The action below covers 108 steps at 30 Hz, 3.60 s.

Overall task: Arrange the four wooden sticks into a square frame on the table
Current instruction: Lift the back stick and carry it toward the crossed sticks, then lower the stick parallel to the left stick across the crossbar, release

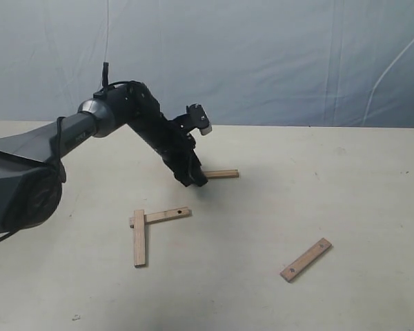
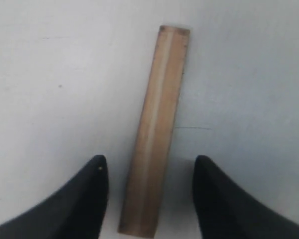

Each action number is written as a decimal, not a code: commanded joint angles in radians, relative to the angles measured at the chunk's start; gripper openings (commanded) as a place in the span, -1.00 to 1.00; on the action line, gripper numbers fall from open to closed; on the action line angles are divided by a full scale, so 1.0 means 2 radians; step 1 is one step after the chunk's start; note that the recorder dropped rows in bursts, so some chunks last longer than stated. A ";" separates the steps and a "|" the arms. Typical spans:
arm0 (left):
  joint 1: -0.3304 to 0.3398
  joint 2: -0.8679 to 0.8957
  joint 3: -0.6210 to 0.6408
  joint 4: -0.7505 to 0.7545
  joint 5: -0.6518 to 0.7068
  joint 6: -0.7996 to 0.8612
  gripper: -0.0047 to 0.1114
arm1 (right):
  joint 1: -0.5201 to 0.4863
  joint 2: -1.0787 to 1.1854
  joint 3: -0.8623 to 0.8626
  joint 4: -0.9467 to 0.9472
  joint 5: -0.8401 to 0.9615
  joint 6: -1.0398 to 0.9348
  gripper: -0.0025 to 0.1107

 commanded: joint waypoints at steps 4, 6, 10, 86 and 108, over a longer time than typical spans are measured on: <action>-0.001 0.015 0.004 0.030 0.028 -0.017 -0.91 | -0.004 -0.002 0.000 0.000 -0.006 -0.002 -0.97; -0.001 0.006 0.004 0.030 0.028 -0.035 -0.91 | -0.004 -0.002 0.000 0.000 -0.006 -0.002 -0.97; -0.001 -0.020 0.004 0.028 0.031 -0.082 -0.91 | -0.004 -0.002 0.000 0.000 -0.006 -0.002 -0.97; -0.254 -0.376 0.661 0.695 -0.286 -1.463 -0.92 | -0.004 -0.002 0.000 0.000 -0.006 -0.002 -0.97; -0.249 -0.344 0.651 0.750 -0.300 -1.526 -0.48 | -0.004 -0.002 0.000 0.000 -0.004 -0.002 -0.97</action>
